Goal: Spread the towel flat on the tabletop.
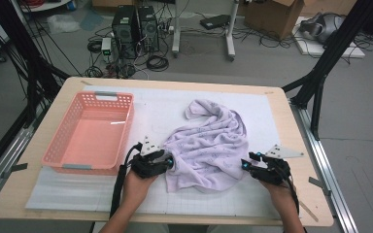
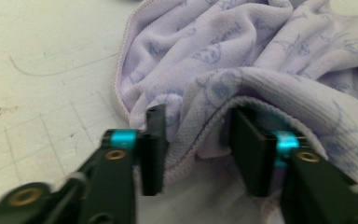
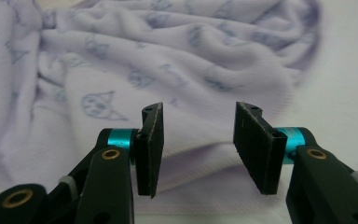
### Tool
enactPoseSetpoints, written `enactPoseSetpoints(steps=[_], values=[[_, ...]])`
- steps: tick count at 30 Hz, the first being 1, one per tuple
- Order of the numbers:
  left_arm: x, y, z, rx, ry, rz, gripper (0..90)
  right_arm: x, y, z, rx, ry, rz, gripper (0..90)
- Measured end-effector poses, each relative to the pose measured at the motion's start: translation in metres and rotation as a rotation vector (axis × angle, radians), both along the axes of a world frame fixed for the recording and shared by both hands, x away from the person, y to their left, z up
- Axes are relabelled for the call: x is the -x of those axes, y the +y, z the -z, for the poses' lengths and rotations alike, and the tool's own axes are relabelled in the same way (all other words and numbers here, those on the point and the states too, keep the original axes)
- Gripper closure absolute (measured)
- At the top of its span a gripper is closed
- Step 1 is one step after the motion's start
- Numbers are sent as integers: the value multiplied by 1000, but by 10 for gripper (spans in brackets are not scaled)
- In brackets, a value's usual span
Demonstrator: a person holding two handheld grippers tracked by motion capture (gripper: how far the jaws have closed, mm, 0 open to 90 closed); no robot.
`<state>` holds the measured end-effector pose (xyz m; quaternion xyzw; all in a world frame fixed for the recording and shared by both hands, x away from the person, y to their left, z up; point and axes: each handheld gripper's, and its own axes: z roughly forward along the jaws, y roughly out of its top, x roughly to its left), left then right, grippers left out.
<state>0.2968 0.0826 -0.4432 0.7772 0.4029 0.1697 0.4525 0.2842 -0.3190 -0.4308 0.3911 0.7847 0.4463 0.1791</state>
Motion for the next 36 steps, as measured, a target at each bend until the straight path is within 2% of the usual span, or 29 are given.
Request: enactPoseSetpoints(steps=[3, 4, 6, 7, 8, 9, 11, 14, 15, 18, 21, 24, 25, 26, 28, 29, 31, 34, 36], values=[[6, 4, 4, -15, -22, 19, 488, -4, 15, 2, 18, 19, -49, 529], [7, 5, 5, -14, -24, 27, 488, -6, 22, 3, 42, 23, -60, 529], [8, 7, 6, -7, -24, 38, 489, -13, 35, 7, 127, 52, -69, 555], [9, 8, 5, -10, -27, 44, 490, -18, 41, 11, 181, 67, -86, 606], [9, 8, 5, -8, -30, 46, 493, -20, 43, 11, 182, 61, -92, 671], [8, 8, 6, -7, -27, 49, 499, -24, 45, 10, 188, 80, -102, 774], [8, 8, 6, 1, -22, 44, 506, -30, 45, 6, 195, 91, -102, 840], [6, 9, 6, 6, -18, 53, 510, -44, 41, -3, 178, 58, -29, 860], [6, 9, 6, 8, -17, 53, 510, -52, 38, -5, 186, 44, 12, 862], [6, 10, 5, 9, -18, 57, 508, -71, 33, -6, 197, 28, 87, 865], [6, 10, 5, 16, -19, 57, 508, -89, 28, -8, 224, -26, 188, 869], [7, 10, 5, 15, -20, 59, 508, -100, 20, -11, 253, -66, 295, 870], [7, 10, 5, 14, -19, 60, 508, -102, 16, -11, 240, -66, 341, 868], [8, 10, 5, 17, -18, 61, 508, -102, 14, -12, 230, -63, 362, 859], [9, 13, 5, 16, -15, 62, 509, -100, 9, -12, 195, -47, 373, 801], [9, 14, 5, 21, -14, 60, 511, -97, 9, -13, 206, -48, 375, 768], [10, 17, 5, 26, -10, 60, 519, -90, 5, -15, 201, -66, 368, 741], [14, 19, 3, 40, -9, 57, 527, -75, -5, -20, 148, -83, 353, 702], [17, 20, 1, 42, -12, 64, 533, -64, -11, -22, 137, -93, 347, 688]])
